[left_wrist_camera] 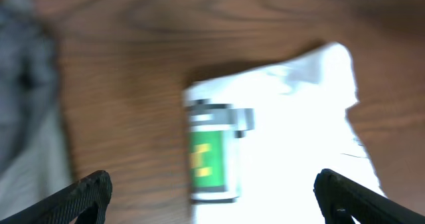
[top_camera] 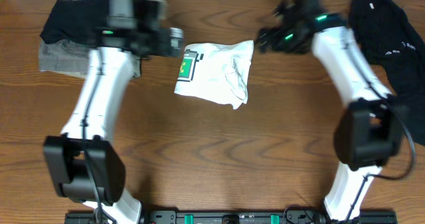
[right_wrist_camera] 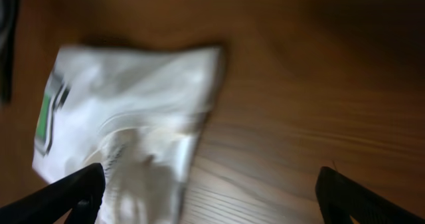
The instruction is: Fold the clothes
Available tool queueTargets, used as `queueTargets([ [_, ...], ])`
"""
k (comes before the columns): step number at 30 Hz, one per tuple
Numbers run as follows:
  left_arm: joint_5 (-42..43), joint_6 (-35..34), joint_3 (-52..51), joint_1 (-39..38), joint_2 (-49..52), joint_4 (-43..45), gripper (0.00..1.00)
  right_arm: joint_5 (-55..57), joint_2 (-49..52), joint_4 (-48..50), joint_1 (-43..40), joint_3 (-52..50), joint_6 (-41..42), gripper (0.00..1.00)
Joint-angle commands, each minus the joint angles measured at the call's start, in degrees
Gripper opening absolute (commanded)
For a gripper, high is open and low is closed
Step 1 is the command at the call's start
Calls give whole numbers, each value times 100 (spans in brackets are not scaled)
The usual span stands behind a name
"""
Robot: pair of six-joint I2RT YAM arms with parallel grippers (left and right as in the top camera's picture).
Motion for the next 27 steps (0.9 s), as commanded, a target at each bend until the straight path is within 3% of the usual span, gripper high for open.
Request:
queueTargets([
  [1, -876, 116, 22, -748, -9, 66, 98, 439, -197, -243, -485, 153, -35, 99],
  [5, -1440, 94, 20, -1449, 197, 87, 98, 444, -192, -516, -1023, 101, -35, 99],
  [13, -1633, -531, 22, -2330, 1091, 557, 98, 435, -192, -702, -1814, 98, -15, 99],
  [20, -2662, -859, 22, -2835, 1707, 955, 98, 516, -192, -831, -1882, 98, -85, 99],
  [27, -3062, -1119, 22, -2992, 2052, 1038, 98, 544, -192, -863, -1878, 98, -83, 99],
])
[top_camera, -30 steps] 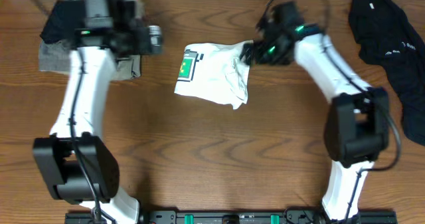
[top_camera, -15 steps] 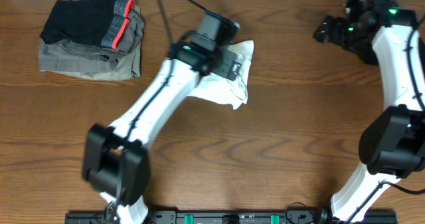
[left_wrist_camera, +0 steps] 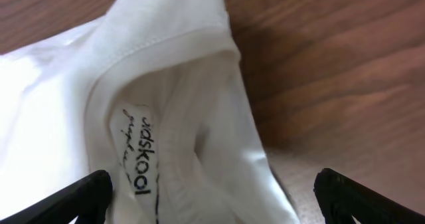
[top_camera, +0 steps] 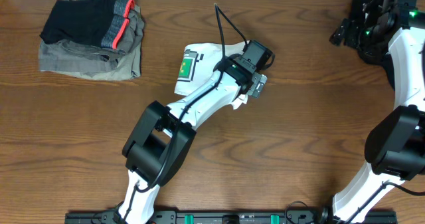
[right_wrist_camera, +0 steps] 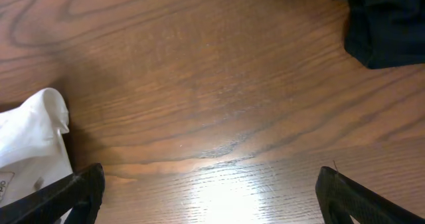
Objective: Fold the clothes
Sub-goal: 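Lift the bundle with the left gripper and carry it toward the dark clothes stack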
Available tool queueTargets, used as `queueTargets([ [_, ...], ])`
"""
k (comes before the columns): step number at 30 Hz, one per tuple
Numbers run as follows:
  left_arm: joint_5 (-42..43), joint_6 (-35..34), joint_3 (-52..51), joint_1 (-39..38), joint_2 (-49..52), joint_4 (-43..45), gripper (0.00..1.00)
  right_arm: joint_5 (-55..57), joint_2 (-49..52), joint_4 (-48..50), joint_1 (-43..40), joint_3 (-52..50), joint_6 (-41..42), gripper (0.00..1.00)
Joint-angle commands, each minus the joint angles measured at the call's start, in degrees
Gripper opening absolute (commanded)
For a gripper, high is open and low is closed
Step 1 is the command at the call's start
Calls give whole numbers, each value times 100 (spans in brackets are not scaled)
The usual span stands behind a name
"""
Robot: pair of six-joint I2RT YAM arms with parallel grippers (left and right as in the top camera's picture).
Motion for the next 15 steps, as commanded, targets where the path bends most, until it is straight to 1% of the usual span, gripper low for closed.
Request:
queueTargets([
  [1, -470, -278, 22, -9, 280, 57, 98, 55, 22, -22, 22, -13, -72, 99],
  [10, -470, -278, 22, -7, 815, 205, 100, 57, 22, -129, 22, -13, -96, 99],
  [12, -474, -278, 22, -9, 890, 254, 96, 55, 22, -138, 22, -13, -96, 99],
  [13, -511, -275, 22, -7, 918, 278, 93, 57, 22, -146, 22, -13, -96, 99],
  [14, -557, -245, 20, -7, 935, 291, 83, 57, 22, -157, 22, -13, -96, 99],
  [15, -619, -234, 22, -7, 957, 291, 66, 55, 22, -164, 22, -13, -96, 99],
])
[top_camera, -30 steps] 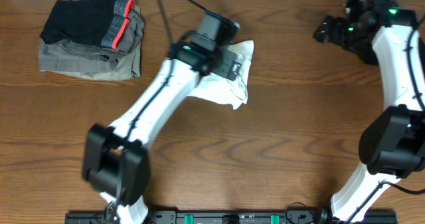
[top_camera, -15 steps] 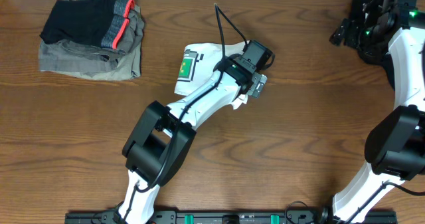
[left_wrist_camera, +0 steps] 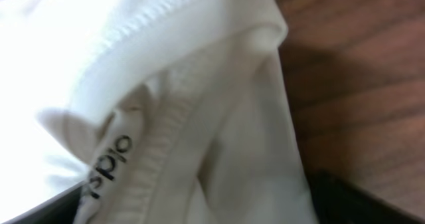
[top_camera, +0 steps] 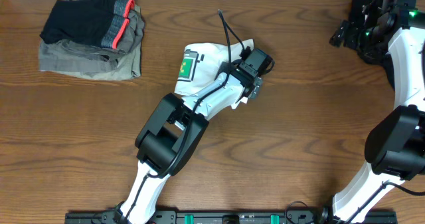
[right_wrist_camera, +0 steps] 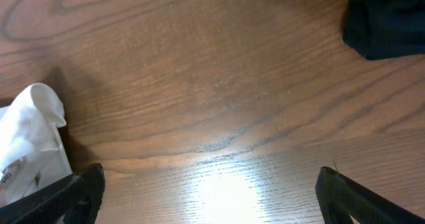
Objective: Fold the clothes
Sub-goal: 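Lift the bundle with the left gripper and carry it toward the dark clothes stack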
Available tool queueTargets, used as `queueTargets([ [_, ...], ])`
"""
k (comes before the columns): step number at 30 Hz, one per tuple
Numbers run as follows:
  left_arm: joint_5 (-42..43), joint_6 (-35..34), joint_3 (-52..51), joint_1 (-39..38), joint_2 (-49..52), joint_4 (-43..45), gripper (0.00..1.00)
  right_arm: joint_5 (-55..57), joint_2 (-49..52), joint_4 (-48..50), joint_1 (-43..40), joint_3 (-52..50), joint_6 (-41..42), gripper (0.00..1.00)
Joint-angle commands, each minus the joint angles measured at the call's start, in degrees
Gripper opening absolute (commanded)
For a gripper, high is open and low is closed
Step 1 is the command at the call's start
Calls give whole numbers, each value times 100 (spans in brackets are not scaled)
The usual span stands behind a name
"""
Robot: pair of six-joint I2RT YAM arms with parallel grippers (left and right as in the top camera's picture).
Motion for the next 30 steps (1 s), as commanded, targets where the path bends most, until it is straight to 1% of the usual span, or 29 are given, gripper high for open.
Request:
queueTargets([
  [1, -313, 35, 9, -2, 313, -35, 34, 17, 22, -39, 22, -13, -96, 99],
  [2, -461, 37, 9, -2, 328, -39, 21, 15, 22, -50, 22, -13, -96, 99],
  [3, -645, 83, 9, -2, 341, -39, 19, 15, 22, -70, 22, -13, -111, 99],
  [6, -1034, 520, 9, 2, 343, -44, 19, 17, 22, -127, 22, -13, -177, 99],
  [7, -1167, 649, 9, 4, 343, -42, 13, 17, 22, -138, 22, -13, -179, 99],
  [9, -1449, 824, 9, 13, 343, -50, 6, 15, 22, -146, 22, -13, -179, 99],
  [13, -2105, 975, 15, 35, 273, -63, 6, 13, 22, -144, 22, -13, -177, 99],
  [15, -2284, 1137, 57, 76, 157, -101, 6, 13, 22, -146, 22, -13, -177, 99],
  [22, -2391, 1670, 249, 496, -627, -79, 6, 13, 22, -142, 24, -13, -177, 99],
  [26, -2387, 1969, 267, 905, -1276, 116, 6, 13, 22, -133, 35, -13, -177, 99],
  [30, -2385, 2107, 267, 1351, -1897, 385, 6, 15, 22, -90, 85, -13, -177, 99],
])
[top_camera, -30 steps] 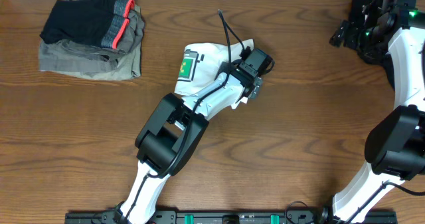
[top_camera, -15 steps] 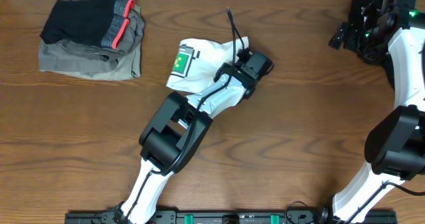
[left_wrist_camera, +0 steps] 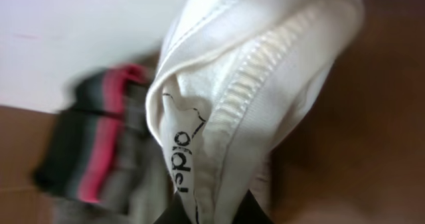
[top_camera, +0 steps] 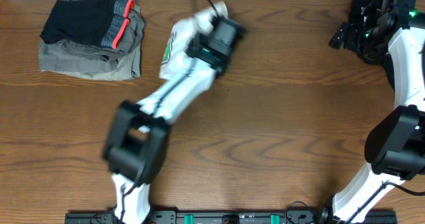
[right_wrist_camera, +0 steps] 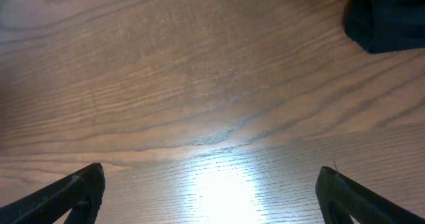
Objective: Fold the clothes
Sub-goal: 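Lift the bundle with the left gripper and carry it toward the dark clothes stack, then lower the white shirt onto the dark clothes stack with the left gripper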
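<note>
The folded white shirt (top_camera: pixel 174 51), with a green print on it, hangs blurred near the table's back edge, just right of the folded stack (top_camera: pixel 89 34). My left gripper (top_camera: pixel 216 41) is shut on the shirt's collar (left_wrist_camera: pixel 219 117), whose black label shows between the dark fingers (left_wrist_camera: pixel 255 214). In the left wrist view the stack's red-striped dark garment (left_wrist_camera: pixel 99 144) lies to the left of the shirt. My right gripper (top_camera: pixel 340 34) stands open over bare wood (right_wrist_camera: pixel 212 197) at the far right, nothing between its fingers (right_wrist_camera: pixel 80 191).
A black garment (top_camera: pixel 382 24) lies unfolded at the back right corner, right beside the right gripper; its edge (right_wrist_camera: pixel 388 18) shows in the right wrist view. The wooden table (top_camera: pixel 265 137) stretches across the middle and front. The left arm reaches diagonally across the table's middle.
The left gripper, then down on the collar at the shirt's right side in mid-table, is now shut on it farther back and left. The shirt has come with it toward the stack. The right arm is unchanged.
Both grippers were open over the white shirt, left one at its left, right one at its right. Then the right gripper stood by the black garment and the left gripper was open at the collar. Then it pressed close on the collar; now it holds the shirt near the stack.
</note>
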Available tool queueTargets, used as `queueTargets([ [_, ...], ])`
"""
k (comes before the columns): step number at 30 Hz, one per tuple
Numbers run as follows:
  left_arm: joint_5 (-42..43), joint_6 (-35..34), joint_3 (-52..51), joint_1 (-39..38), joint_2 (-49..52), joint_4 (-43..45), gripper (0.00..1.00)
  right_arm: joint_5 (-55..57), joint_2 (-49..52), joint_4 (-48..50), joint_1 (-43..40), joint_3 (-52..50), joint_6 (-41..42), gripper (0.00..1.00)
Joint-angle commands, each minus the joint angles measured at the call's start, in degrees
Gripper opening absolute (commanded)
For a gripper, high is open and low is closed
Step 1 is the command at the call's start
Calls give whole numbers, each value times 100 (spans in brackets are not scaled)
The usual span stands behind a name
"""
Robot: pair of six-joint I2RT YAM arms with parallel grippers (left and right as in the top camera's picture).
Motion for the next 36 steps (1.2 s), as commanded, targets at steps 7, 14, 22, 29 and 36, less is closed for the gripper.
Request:
queueTargets([
  [7, -289, 1381, 243, 1147, -1213, 1075, 6, 13, 22, 83, 212, -13, -63, 99],
  [14, 590, 2870, 240, 2197, -1145, 2033, 6, 15, 22, 98, 358, -13, -63, 99],
  [22, 2361, 3176, 240, 3600, -1005, 2754, 6, 15, 22, 85, 614, -15, -63, 99],
  [29, 2568, 3652, 240, 4181, -424, 3569, 6, 15, 22, 118, 850, -15, -59, 99],
  [36, 2551, 4363, 240, 4218, 431, 4216, 6, 501, 22, -22, 1233, -15, -107, 99],
])
